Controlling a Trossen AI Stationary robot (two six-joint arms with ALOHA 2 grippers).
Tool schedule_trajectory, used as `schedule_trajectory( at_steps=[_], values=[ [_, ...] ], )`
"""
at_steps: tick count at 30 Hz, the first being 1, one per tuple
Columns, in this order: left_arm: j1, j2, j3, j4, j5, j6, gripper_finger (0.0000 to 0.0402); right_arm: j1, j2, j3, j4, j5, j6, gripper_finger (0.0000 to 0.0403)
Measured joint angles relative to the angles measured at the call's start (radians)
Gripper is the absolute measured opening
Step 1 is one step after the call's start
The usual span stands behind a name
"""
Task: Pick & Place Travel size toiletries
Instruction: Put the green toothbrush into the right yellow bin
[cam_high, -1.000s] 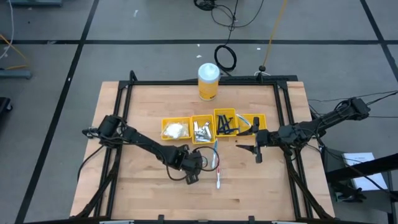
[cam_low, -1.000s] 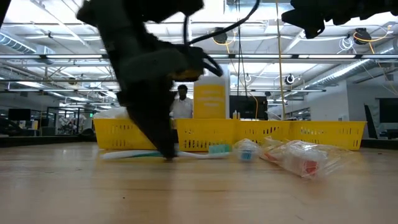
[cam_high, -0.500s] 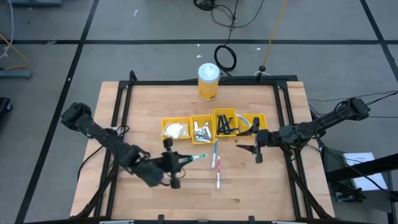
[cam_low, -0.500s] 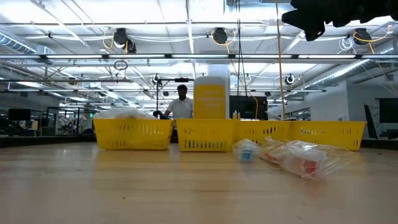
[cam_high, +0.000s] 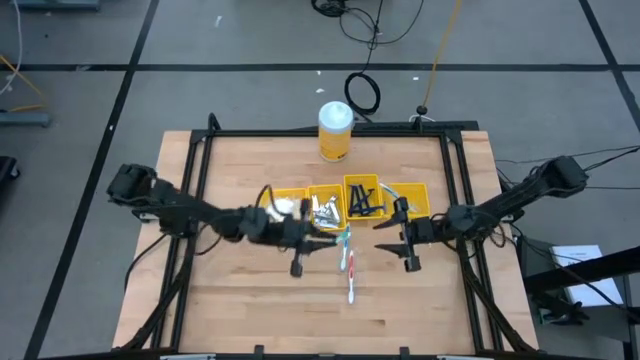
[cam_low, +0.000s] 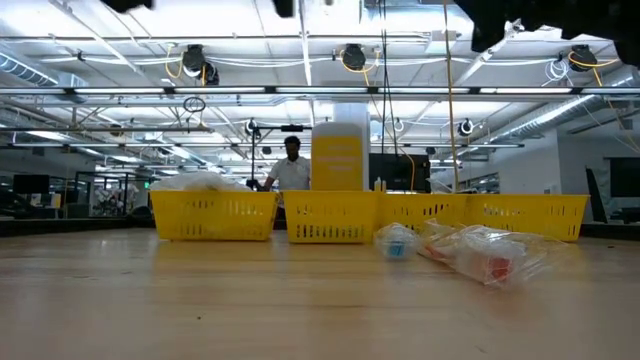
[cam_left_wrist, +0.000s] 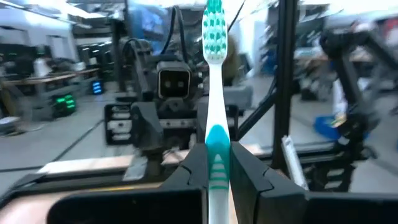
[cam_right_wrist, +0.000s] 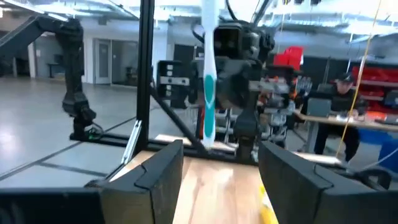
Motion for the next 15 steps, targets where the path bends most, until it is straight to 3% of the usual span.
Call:
schedule_trajectory(
  at_steps=[4,10,15],
  values=[
    [0.065,0.079,0.027,0.044,0.113,-0.054,0.002,-0.004,0.119,0.035,0.129,0.001,-0.007,0.0216],
    [0.098,0.196,0.095,0.047,0.12,-0.094,0.002,-0.004,0.221,0.116,0.149,0.001,-0.018,0.0249],
    [0.097,0.238,0.138,0.03,0.147,-0.094,0.002,-0.005,0.255,0.146,0.152,0.003,-0.025,0.0254]
  ],
)
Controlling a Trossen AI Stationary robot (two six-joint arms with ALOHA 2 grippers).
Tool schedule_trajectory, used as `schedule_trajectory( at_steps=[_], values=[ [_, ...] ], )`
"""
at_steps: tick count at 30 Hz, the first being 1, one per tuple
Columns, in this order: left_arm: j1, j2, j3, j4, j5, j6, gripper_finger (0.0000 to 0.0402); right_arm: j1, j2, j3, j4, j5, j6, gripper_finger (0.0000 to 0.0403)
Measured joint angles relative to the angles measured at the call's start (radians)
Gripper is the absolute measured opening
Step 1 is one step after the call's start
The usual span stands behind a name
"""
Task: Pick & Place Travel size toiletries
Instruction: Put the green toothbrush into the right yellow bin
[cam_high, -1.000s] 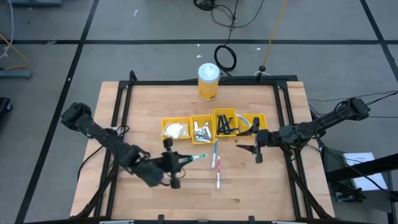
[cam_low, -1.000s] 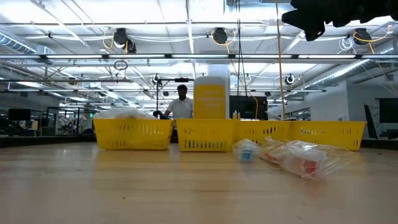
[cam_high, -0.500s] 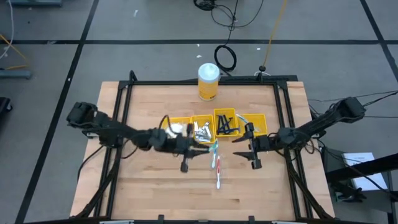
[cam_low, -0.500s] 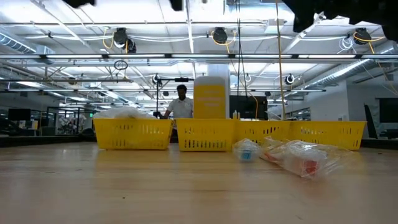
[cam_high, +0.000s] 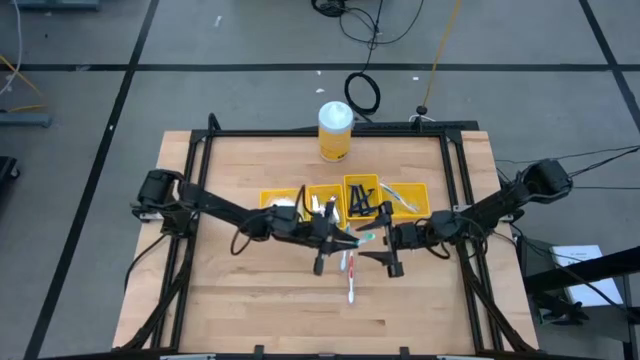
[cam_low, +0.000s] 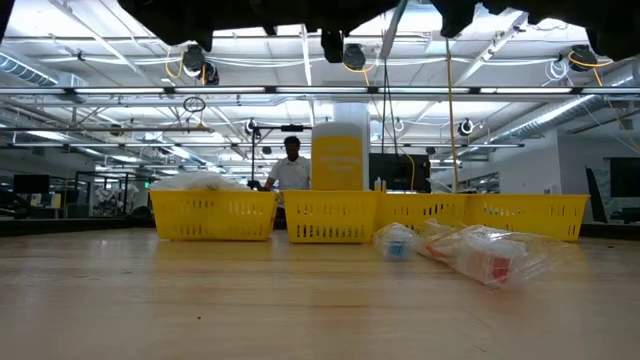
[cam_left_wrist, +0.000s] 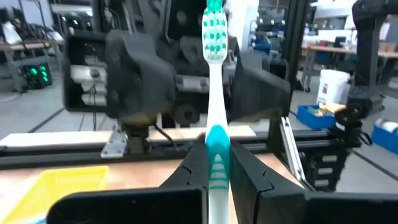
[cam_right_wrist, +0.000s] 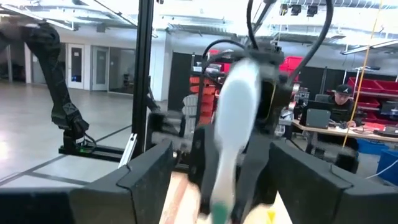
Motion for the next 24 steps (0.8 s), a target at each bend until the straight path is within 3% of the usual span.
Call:
schedule_trajectory(
  at_steps=[7,17,24],
  values=[
    [0.0,0.007,0.008,-0.014,0.001,0.0,0.0023,-0.008,0.002,0.002,0.004,0.0,-0.001,0.0196],
    [0.0,0.007,0.008,-0.02,-0.014,-0.02,0.0039,-0.007,0.002,0.002,-0.004,-0.001,-0.007,0.0016],
    [-0.001,0.007,0.008,-0.02,-0.054,-0.06,0.0073,-0.009,0.002,0.002,-0.022,0.001,-0.011,0.001]
  ],
)
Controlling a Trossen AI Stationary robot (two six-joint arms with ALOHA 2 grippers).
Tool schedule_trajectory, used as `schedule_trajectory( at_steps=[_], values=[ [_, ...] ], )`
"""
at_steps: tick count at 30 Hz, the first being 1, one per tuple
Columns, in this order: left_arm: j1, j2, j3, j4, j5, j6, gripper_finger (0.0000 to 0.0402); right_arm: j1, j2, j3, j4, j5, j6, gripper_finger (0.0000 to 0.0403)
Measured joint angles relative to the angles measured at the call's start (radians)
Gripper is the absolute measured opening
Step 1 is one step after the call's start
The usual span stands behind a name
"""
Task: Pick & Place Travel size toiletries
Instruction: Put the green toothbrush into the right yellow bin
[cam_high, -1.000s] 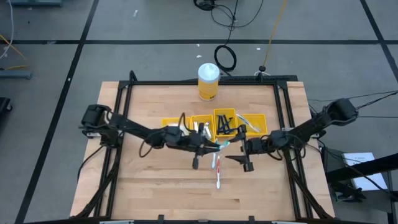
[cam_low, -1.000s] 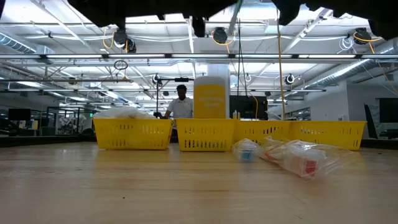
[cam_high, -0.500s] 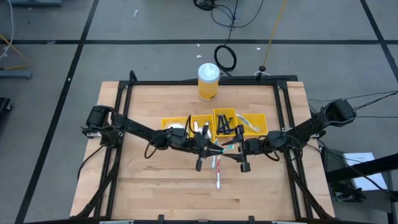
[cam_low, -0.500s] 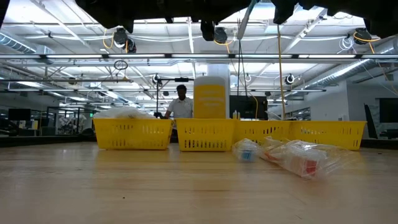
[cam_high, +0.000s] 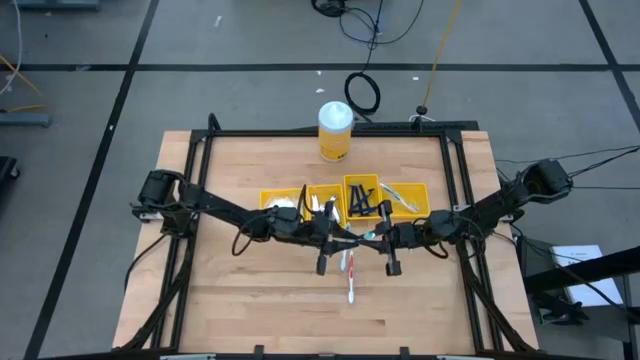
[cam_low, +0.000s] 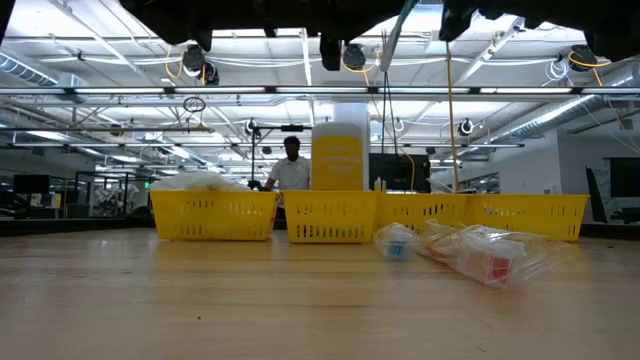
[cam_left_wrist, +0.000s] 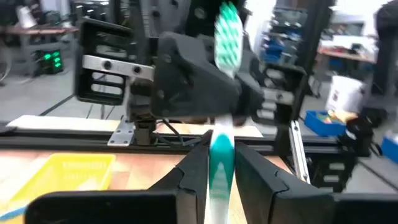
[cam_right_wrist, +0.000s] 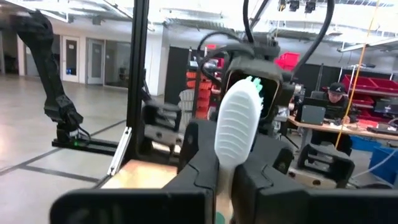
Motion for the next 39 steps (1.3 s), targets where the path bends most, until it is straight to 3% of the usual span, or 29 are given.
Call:
schedule_trajectory(
  at_steps=[4,8,12,20,26,34,39],
  values=[
    [0.0,-0.006,0.004,-0.004,-0.048,-0.035,0.0114,-0.015,0.0,0.0,-0.033,0.003,0.013,0.001],
    [-0.004,-0.007,0.043,-0.035,-0.058,-0.024,0.0183,-0.03,-0.003,0.0,-0.062,0.02,0.02,0.001],
    [-0.011,-0.047,0.087,-0.187,-0.088,-0.019,0.0244,-0.03,-0.045,0.002,-0.163,0.083,0.006,0.001],
    [-0.057,-0.276,0.124,-0.605,-0.224,-0.086,0.0297,-0.025,-0.265,0.001,-0.68,0.488,0.059,0.001],
    [-0.127,-0.366,0.124,-0.713,-0.343,-0.062,0.0292,-0.032,-0.361,0.0,-1.075,0.796,0.236,0.001],
    [-0.147,-0.351,0.122,-0.831,-0.461,-0.108,0.0274,-0.119,-0.393,-0.002,-1.394,0.806,0.474,0.0012],
    [-0.142,-0.336,0.121,-0.886,-0.499,-0.158,0.0278,-0.168,-0.394,-0.002,-1.484,0.678,0.543,0.0013]
  ],
)
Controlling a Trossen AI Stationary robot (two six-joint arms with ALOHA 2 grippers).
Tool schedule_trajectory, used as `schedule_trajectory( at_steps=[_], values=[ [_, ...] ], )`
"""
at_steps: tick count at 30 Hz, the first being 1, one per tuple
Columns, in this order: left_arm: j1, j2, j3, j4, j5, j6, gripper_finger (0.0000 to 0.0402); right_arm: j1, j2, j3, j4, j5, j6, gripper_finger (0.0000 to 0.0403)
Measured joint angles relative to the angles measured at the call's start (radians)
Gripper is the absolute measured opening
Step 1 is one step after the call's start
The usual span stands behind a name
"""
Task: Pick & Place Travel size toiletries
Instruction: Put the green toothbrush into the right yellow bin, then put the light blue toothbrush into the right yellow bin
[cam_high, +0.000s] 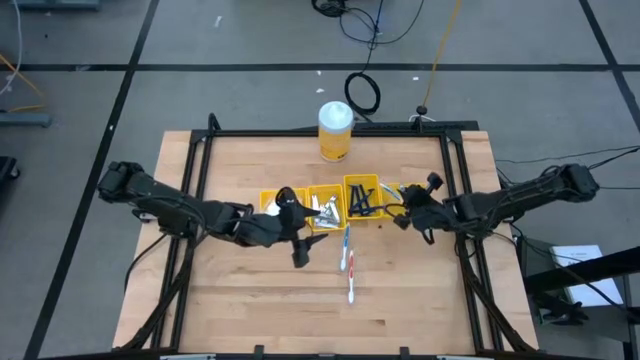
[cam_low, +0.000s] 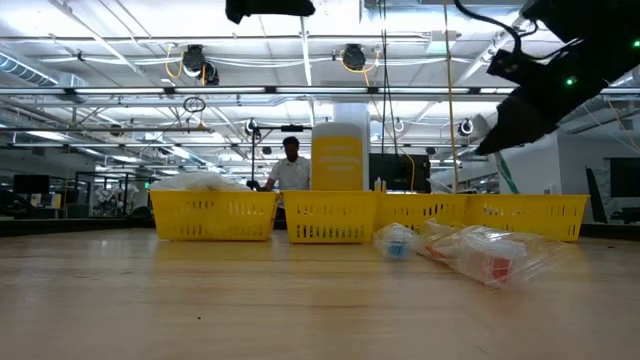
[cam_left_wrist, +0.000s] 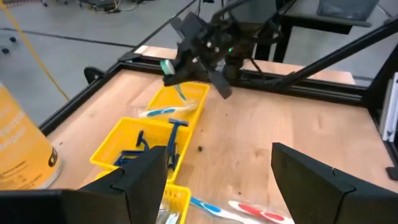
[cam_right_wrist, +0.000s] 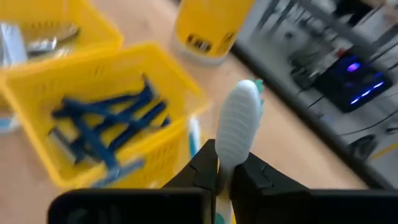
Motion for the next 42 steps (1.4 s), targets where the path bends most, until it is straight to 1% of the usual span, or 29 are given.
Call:
schedule_trajectory(
  at_steps=[2,5,8,12,14,17,19,23,28,32,35,38,42],
  values=[
    [0.001,-0.002,0.0,-0.012,-0.002,-0.014,0.0277,-0.016,0.0,0.0,-0.02,-0.05,-0.001,0.0021],
    [0.004,-0.001,0.0,-0.033,-0.001,-0.037,0.0274,-0.025,0.0,0.0,-0.029,-0.056,0.023,0.0048],
    [0.004,-0.001,0.0,-0.036,-0.001,-0.039,0.0275,-0.025,0.0,0.0,-0.029,-0.056,0.027,0.0092],
    [0.003,-0.001,0.0,-0.06,0.001,-0.064,0.0278,-0.025,-0.001,0.0,-0.029,-0.054,0.069,0.0164],
    [0.004,-0.001,0.0,-0.071,0.001,-0.084,0.0276,-0.025,-0.007,0.0,-0.029,-0.054,0.062,0.0197],
    [0.004,0.003,0.0,-0.09,0.001,-0.106,0.0274,-0.025,-0.027,0.0,-0.015,-0.053,0.044,0.0234],
    [0.004,0.016,0.0,-0.092,0.001,-0.117,0.0274,-0.024,-0.05,0.0,-0.001,-0.054,0.044,0.0249],
    [0.004,0.075,0.0,-0.088,0.028,-0.142,0.0274,-0.022,-0.107,0.0,0.025,-0.069,0.044,0.0266],
    [0.009,0.204,0.0,-0.044,0.099,-0.196,0.0273,-0.021,-0.173,0.0,0.124,-0.229,0.037,0.0269],
    [0.015,0.326,0.0,0.087,0.141,-0.263,0.0273,-0.021,-0.187,0.0,0.215,-0.333,-0.016,0.0262],
    [0.015,0.425,0.025,0.141,0.18,-0.263,0.0273,-0.011,-0.185,0.0,0.297,-0.399,-0.08,0.0259],
    [0.014,0.501,0.097,0.07,0.179,-0.293,0.0273,0.025,-0.178,0.0,0.382,-0.448,-0.145,0.026],
    [0.034,0.574,0.221,-0.105,0.181,-0.422,0.0273,0.082,-0.175,0.0,0.475,-0.446,-0.218,0.0259]
  ],
)
